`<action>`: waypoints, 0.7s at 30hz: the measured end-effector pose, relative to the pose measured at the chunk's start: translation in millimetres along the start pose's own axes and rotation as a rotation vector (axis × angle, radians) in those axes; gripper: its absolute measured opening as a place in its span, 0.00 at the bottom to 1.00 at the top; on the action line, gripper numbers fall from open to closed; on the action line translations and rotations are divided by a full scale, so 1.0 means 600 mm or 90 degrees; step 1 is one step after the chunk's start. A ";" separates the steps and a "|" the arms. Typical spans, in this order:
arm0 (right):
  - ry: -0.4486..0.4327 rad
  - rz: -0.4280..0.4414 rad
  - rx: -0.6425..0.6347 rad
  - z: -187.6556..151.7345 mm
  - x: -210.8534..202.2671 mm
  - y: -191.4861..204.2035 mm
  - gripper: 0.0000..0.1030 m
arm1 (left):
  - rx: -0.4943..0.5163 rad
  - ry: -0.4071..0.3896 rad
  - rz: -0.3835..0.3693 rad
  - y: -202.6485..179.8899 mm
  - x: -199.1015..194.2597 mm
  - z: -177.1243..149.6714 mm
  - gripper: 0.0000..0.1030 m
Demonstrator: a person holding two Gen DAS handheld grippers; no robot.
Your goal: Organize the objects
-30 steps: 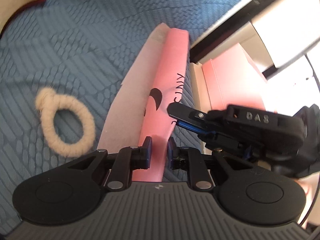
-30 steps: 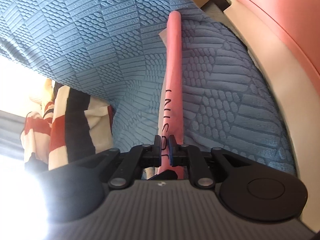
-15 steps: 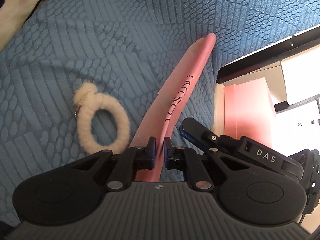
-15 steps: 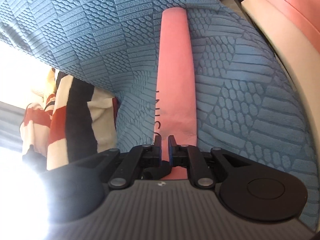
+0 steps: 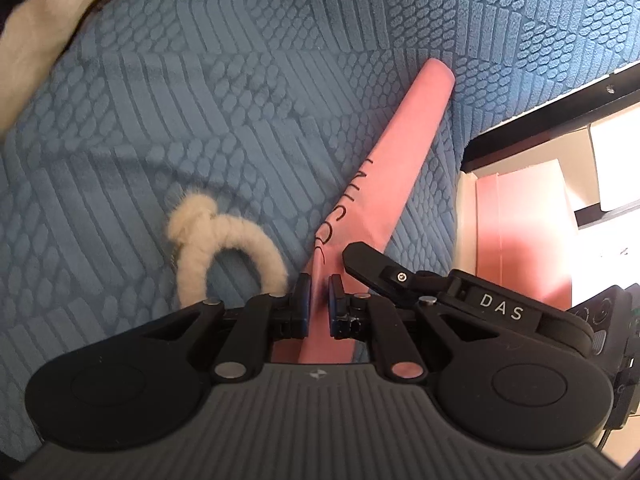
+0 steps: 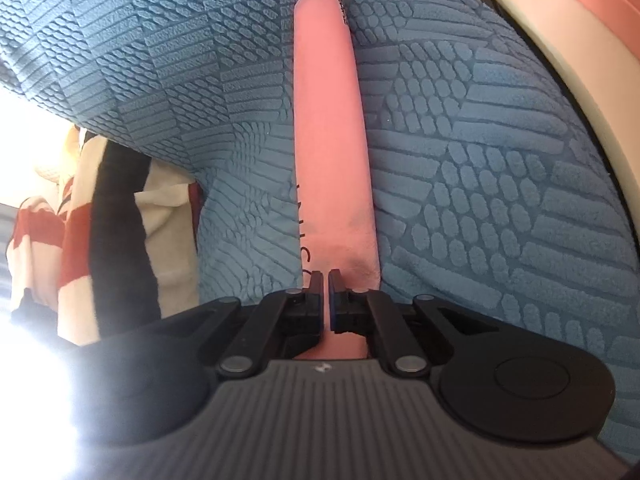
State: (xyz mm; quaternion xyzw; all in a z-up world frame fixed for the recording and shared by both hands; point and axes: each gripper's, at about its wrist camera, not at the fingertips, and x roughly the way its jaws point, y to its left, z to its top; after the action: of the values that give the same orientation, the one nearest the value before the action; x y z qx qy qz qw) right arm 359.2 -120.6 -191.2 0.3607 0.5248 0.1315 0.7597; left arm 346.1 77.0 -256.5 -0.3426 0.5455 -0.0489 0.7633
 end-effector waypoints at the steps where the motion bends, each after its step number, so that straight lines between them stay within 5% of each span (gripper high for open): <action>1: 0.001 -0.002 -0.004 0.001 0.001 0.002 0.03 | 0.004 -0.004 0.006 0.000 -0.004 0.001 0.11; 7: 0.000 0.000 0.007 0.000 0.004 -0.001 0.02 | 0.086 -0.069 0.048 -0.024 -0.046 0.002 0.10; 12: -0.001 -0.001 0.015 0.000 0.003 -0.003 0.02 | 0.109 -0.044 0.011 -0.034 -0.044 -0.007 0.10; 21: 0.000 -0.008 0.011 -0.002 -0.007 -0.001 0.03 | 0.151 -0.011 0.060 -0.050 -0.004 -0.029 0.10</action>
State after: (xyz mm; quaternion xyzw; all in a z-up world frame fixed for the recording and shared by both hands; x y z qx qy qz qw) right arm 356.5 -123.1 -189.2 0.3644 0.5279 0.1221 0.7574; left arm 339.2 47.1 -240.0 -0.2243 0.5450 -0.0743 0.8044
